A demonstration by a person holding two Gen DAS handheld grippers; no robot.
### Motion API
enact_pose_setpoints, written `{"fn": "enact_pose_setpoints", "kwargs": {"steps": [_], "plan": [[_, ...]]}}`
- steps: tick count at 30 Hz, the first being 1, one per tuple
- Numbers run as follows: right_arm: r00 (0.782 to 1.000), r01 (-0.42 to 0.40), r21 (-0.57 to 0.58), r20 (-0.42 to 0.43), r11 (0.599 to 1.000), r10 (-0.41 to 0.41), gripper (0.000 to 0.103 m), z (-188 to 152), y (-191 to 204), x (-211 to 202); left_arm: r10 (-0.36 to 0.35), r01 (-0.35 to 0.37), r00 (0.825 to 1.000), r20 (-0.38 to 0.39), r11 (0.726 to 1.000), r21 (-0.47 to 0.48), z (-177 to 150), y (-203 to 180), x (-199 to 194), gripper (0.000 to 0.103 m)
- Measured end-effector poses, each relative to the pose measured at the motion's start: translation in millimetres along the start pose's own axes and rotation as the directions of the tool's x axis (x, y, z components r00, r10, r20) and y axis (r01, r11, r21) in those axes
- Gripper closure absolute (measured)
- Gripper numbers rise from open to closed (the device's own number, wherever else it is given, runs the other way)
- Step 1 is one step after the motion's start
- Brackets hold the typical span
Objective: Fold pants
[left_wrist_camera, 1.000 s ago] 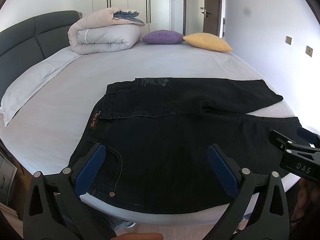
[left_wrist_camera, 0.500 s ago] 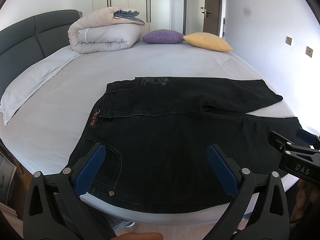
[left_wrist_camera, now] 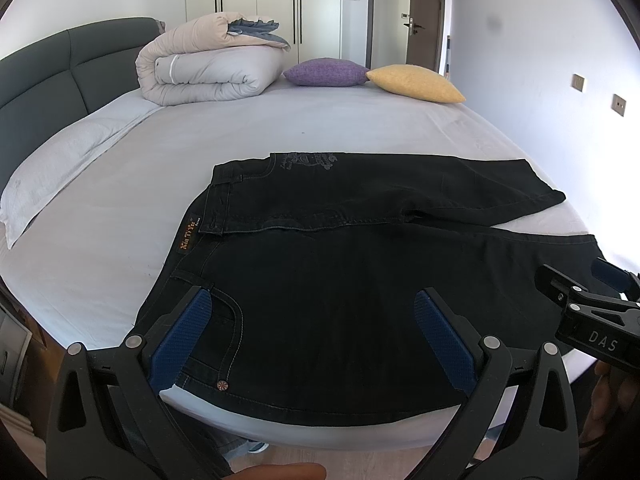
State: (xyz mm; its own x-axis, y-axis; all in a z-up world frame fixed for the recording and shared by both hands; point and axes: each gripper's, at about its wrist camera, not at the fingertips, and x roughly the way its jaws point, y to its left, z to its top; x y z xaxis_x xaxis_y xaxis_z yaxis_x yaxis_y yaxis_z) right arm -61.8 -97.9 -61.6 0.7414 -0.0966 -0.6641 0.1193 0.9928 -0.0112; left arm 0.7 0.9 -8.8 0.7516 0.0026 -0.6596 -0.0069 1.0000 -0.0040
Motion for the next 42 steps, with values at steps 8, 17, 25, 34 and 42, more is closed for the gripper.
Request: {"fn": "enact_pose_setpoints", "kwargs": {"steps": [8, 17, 25, 34, 42], "plan": [[1.000, 0.000, -0.001, -0.001, 1.000, 0.000, 0.000, 0, 0, 0, -0.002, 0.002, 1.000, -0.002, 1.000, -0.002, -1, 0, 2, 0.000], [1.000, -0.001, 0.000, -0.002, 1.000, 0.001, 0.000, 2, 0, 0, -0.005, 0.005, 1.000, -0.005, 1.000, -0.003, -4, 0, 4, 0.000], [1.000, -0.001, 0.000, -0.003, 1.000, 0.001, 0.000, 0, 1, 0, 0.017, -0.017, 1.000, -0.007, 1.000, 0.014, -6, -3, 5, 0.000], [1.000, -0.013, 0.003, -0.005, 1.000, 0.013, 0.000, -4, 2, 1, 0.130, -0.145, 0.983, 0.131, 0.983, 0.115, -11, -15, -8, 0.000], [0.997, -0.069, 0.014, 0.020, 0.997, 0.069, 0.000, 4, -10, -3, 0.078, -0.116, 0.978, 0.194, 0.975, 0.189, -4, -6, -17, 0.000]]}}
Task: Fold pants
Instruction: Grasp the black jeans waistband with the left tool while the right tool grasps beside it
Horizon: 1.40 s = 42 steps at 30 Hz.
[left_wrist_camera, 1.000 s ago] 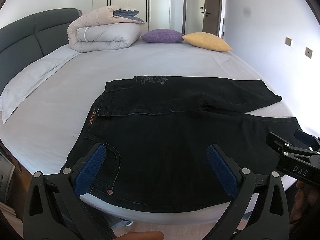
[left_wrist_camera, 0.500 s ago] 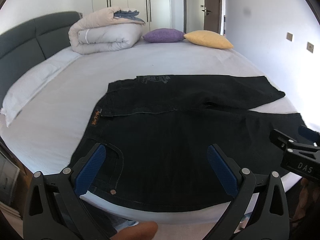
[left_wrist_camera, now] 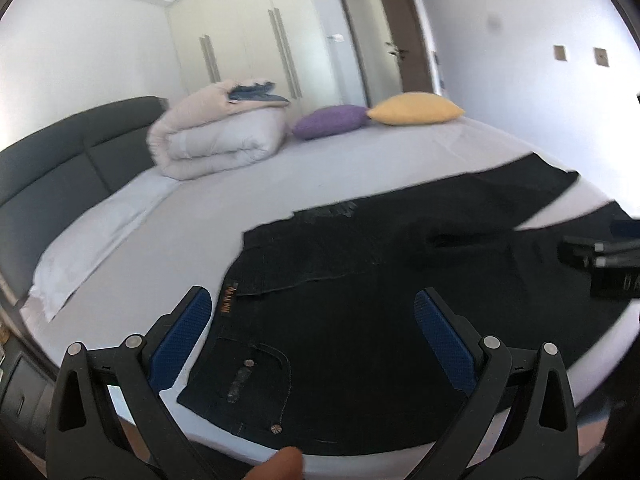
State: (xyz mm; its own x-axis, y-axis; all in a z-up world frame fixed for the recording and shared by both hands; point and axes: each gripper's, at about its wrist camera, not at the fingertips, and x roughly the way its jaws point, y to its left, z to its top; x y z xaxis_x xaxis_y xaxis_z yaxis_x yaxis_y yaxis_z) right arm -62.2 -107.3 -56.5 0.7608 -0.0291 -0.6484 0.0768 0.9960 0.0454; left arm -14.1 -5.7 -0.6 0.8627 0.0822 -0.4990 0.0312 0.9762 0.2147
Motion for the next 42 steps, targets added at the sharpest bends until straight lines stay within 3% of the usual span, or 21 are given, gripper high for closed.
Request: {"fn": "enact_pose_setpoints", "kwargs": {"steps": [6, 11, 15, 19, 23, 25, 28, 31, 32, 34, 35, 37, 39, 40, 41, 42], "plan": [[0.995, -0.087, -0.023, 0.042, 0.996, 0.088, 0.000, 22, -14, 1, -0.089, 0.089, 0.992, -0.085, 0.996, -0.013, -4, 8, 22, 0.000], [0.996, -0.090, -0.052, 0.025, 0.995, 0.091, 0.000, 47, -19, 20, -0.184, 0.170, 0.972, -0.147, 0.981, -0.098, 0, 17, 53, 0.000], [0.996, -0.090, -0.085, 0.005, 0.992, 0.091, 0.000, 64, -15, 40, -0.254, 0.226, 0.957, -0.143, 0.956, -0.186, 14, 32, 79, 0.000], [0.984, -0.178, -0.145, -0.037, 0.973, 0.175, 0.000, 82, -8, 65, -0.270, 0.250, 0.956, -0.116, 0.955, -0.161, 45, 52, 117, 0.000], [0.957, -0.291, -0.238, -0.051, 0.927, 0.287, 0.000, 108, -3, 88, -0.343, 0.334, 0.927, -0.153, 0.939, -0.082, 83, 82, 195, 0.000], [0.949, -0.315, -0.284, -0.069, 0.906, 0.308, 0.001, 117, -1, 98, -0.373, 0.371, 0.899, -0.230, 0.927, -0.053, 102, 100, 255, 0.000], [0.926, -0.375, -0.365, -0.104, 0.852, 0.363, 0.012, 131, 1, 114, -0.422, 0.431, 0.854, -0.305, 0.901, -0.041, 118, 120, 320, 0.001], [0.901, -0.433, -0.400, -0.152, 0.808, 0.407, 0.019, 141, -2, 137, -0.472, 0.511, 0.779, -0.412, 0.859, -0.018, 128, 124, 384, 0.005], [0.895, -0.445, -0.399, -0.167, 0.802, 0.413, 0.024, 140, -5, 142, -0.489, 0.538, 0.756, -0.435, 0.843, -0.013, 129, 123, 399, 0.005], [0.881, -0.473, -0.396, -0.211, 0.787, 0.424, 0.033, 145, -6, 160, -0.489, 0.558, 0.736, -0.468, 0.829, 0.011, 128, 118, 417, 0.006], [0.876, -0.483, -0.394, -0.225, 0.782, 0.427, 0.037, 148, -6, 168, -0.495, 0.578, 0.714, -0.495, 0.816, 0.017, 126, 115, 428, 0.006], [0.866, -0.500, -0.389, -0.242, 0.774, 0.438, 0.039, 152, -6, 182, -0.497, 0.603, 0.677, -0.543, 0.797, 0.022, 124, 111, 453, 0.017], [0.852, -0.524, -0.383, -0.246, 0.761, 0.462, 0.041, 154, -6, 190, -0.501, 0.631, 0.625, -0.599, 0.776, 0.009, 119, 108, 477, 0.023], [0.847, -0.532, -0.382, -0.247, 0.756, 0.471, 0.042, 155, -6, 194, -0.506, 0.642, 0.607, -0.613, 0.766, 0.005, 117, 108, 485, 0.026], [0.844, -0.536, -0.385, -0.248, 0.751, 0.475, 0.043, 157, -3, 198, -0.508, 0.646, 0.607, -0.611, 0.763, 0.007, 118, 110, 488, 0.028], [0.840, -0.542, -0.389, -0.252, 0.745, 0.480, 0.043, 158, 0, 202, -0.517, 0.650, 0.605, -0.606, 0.760, 0.000, 119, 113, 492, 0.037]]}}
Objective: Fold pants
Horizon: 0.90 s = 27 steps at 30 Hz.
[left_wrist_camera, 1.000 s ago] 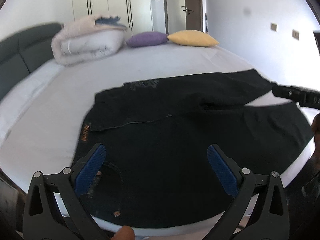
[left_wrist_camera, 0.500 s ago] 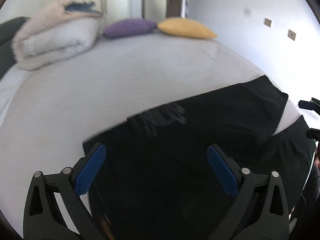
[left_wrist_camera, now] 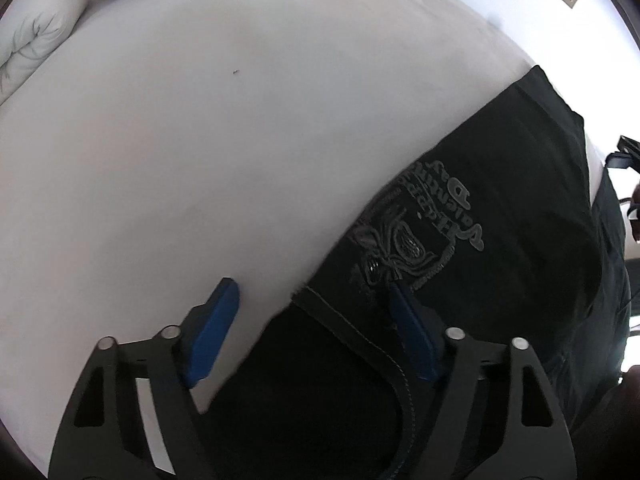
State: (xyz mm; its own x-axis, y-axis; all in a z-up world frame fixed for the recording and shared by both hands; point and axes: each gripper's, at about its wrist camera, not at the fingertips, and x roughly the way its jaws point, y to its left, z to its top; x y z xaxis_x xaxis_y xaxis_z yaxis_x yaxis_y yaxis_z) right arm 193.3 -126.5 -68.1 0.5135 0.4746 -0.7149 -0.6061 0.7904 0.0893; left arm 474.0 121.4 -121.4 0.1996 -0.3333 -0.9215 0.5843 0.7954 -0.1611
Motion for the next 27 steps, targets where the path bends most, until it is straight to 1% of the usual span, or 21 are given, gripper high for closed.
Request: {"fn": "enact_pose_setpoints", "kwargs": {"steps": [1, 2, 3, 5, 8, 10, 11, 13, 14, 16, 18, 21, 24, 27], "plan": [[1.000, -0.009, -0.006, -0.003, 1.000, 0.009, 0.045, 2, 0, 4, -0.013, 0.013, 1.000, 0.005, 1.000, -0.014, 1, 5, -1, 0.051], [1.000, -0.014, -0.012, -0.005, 1.000, 0.014, 0.045, 4, 2, 7, -0.032, 0.033, 0.999, 0.014, 0.999, -0.037, -1, 8, -2, 0.062], [1.000, -0.017, -0.021, -0.009, 1.000, 0.017, 0.045, 6, 2, 11, 0.003, 0.000, 0.999, 0.032, 0.994, -0.106, -2, 13, -3, 0.075], [1.000, -0.012, -0.037, -0.015, 0.999, 0.012, 0.046, 12, 4, 19, 0.003, 0.000, 1.000, 0.028, 0.995, -0.102, -9, 9, -8, 0.083], [1.000, -0.023, -0.057, -0.017, 0.998, 0.022, 0.049, 24, 6, 29, 0.062, -0.056, 0.996, 0.068, 0.995, -0.082, -17, -1, -17, 0.093], [1.000, -0.021, -0.092, -0.021, 0.996, 0.019, 0.050, 36, 10, 38, 0.105, -0.096, 0.986, 0.126, 0.992, -0.079, -23, -9, -24, 0.095], [1.000, -0.017, -0.105, -0.027, 0.994, 0.014, 0.050, 40, 11, 41, 0.128, -0.115, 0.979, 0.161, 0.990, -0.086, -30, -13, -33, 0.095], [0.999, -0.010, -0.141, -0.040, 0.990, 0.004, 0.050, 52, 15, 50, 0.168, -0.147, 0.956, 0.239, 0.984, -0.104, -45, -25, -46, 0.095], [0.999, -0.004, -0.159, -0.046, 0.987, -0.003, 0.050, 57, 17, 55, 0.181, -0.157, 0.948, 0.261, 0.982, -0.109, -51, -30, -54, 0.095], [0.998, 0.026, -0.183, -0.054, 0.983, -0.037, 0.050, 69, 20, 66, 0.217, -0.193, 0.925, 0.312, 0.975, -0.107, -72, -41, -71, 0.096], [0.996, 0.045, -0.207, -0.064, 0.977, -0.059, 0.050, 81, 21, 78, 0.258, -0.236, 0.900, 0.351, 0.966, -0.104, -85, -55, -80, 0.096], [0.993, 0.055, -0.258, -0.091, 0.965, -0.081, 0.050, 95, 24, 98, 0.267, -0.244, 0.878, 0.397, 0.964, -0.108, -96, -71, -89, 0.096], [0.987, 0.062, -0.315, -0.123, 0.947, -0.106, 0.050, 101, 31, 116, 0.286, -0.269, 0.858, 0.427, 0.958, -0.102, -103, -83, -93, 0.096], [0.983, 0.061, -0.351, -0.139, 0.934, -0.116, 0.051, 104, 35, 129, 0.292, -0.280, 0.850, 0.439, 0.955, -0.094, -113, -88, -100, 0.096]]}}
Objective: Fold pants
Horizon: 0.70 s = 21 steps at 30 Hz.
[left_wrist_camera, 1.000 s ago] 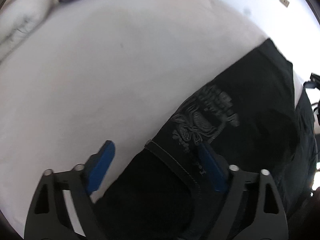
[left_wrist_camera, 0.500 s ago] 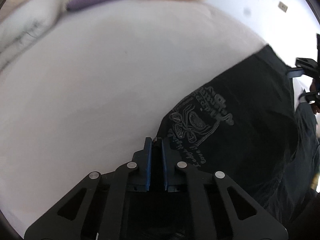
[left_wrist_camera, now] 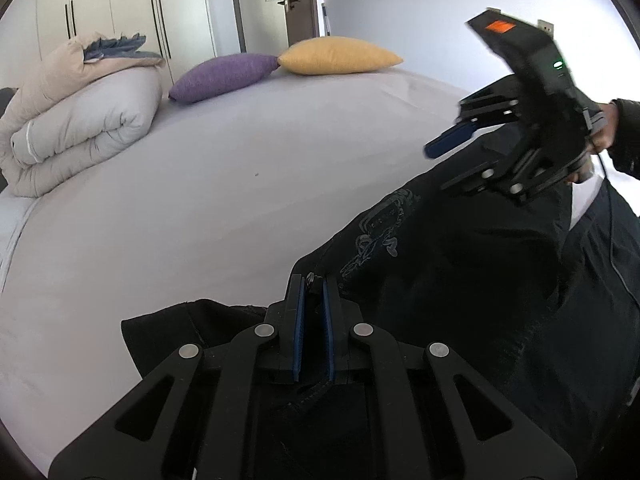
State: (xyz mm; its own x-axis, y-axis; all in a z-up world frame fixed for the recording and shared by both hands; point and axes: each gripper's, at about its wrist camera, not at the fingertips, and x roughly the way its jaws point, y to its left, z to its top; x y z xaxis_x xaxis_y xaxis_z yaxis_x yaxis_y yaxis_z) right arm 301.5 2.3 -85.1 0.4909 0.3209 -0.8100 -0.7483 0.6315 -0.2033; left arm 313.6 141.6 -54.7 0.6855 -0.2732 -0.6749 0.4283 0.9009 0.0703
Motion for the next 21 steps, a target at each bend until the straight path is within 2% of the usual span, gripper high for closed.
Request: {"fn": "enact_pose_setpoints", "kwargs": {"steps": [1, 3, 4, 5, 9, 13, 19, 21], "plan": [[1.000, 0.003, -0.005, -0.004, 1.000, -0.003, 0.055, 1, 0, 3, 0.000, 0.000, 1.000, 0.001, 1.000, 0.000, 8, -6, 4, 0.096], [1.000, -0.017, 0.007, -0.026, 1.000, 0.017, 0.073, 4, -3, 9, -0.001, 0.001, 1.000, 0.004, 1.000, -0.010, 9, -6, 4, 0.096], [0.999, -0.016, 0.011, -0.033, 1.000, 0.016, 0.089, 4, -2, 9, -0.001, 0.001, 1.000, 0.006, 1.000, -0.014, 4, -15, 2, 0.096], [0.999, -0.009, 0.015, -0.032, 1.000, 0.009, 0.092, 5, -2, 9, -0.001, 0.002, 1.000, 0.011, 1.000, -0.021, 3, -17, 0, 0.096], [1.000, -0.024, 0.062, -0.003, 0.998, 0.024, 0.098, 4, 5, -4, -0.006, 0.007, 1.000, 0.024, 0.999, -0.039, 2, -18, -8, 0.096], [0.999, -0.018, 0.073, 0.032, 0.997, 0.016, 0.098, 5, 32, -15, -0.012, 0.014, 0.999, 0.043, 0.998, -0.056, 0, -22, -21, 0.096], [0.993, -0.080, 0.007, 0.089, 0.997, 0.079, 0.099, 9, 96, -29, -0.018, 0.022, 0.998, 0.057, 0.997, -0.070, -11, -35, -55, 0.096], [0.994, -0.060, -0.041, 0.094, 0.997, 0.064, 0.099, 2, 121, -37, -0.022, 0.026, 0.998, 0.060, 0.997, -0.073, -21, -41, -70, 0.096]]}}
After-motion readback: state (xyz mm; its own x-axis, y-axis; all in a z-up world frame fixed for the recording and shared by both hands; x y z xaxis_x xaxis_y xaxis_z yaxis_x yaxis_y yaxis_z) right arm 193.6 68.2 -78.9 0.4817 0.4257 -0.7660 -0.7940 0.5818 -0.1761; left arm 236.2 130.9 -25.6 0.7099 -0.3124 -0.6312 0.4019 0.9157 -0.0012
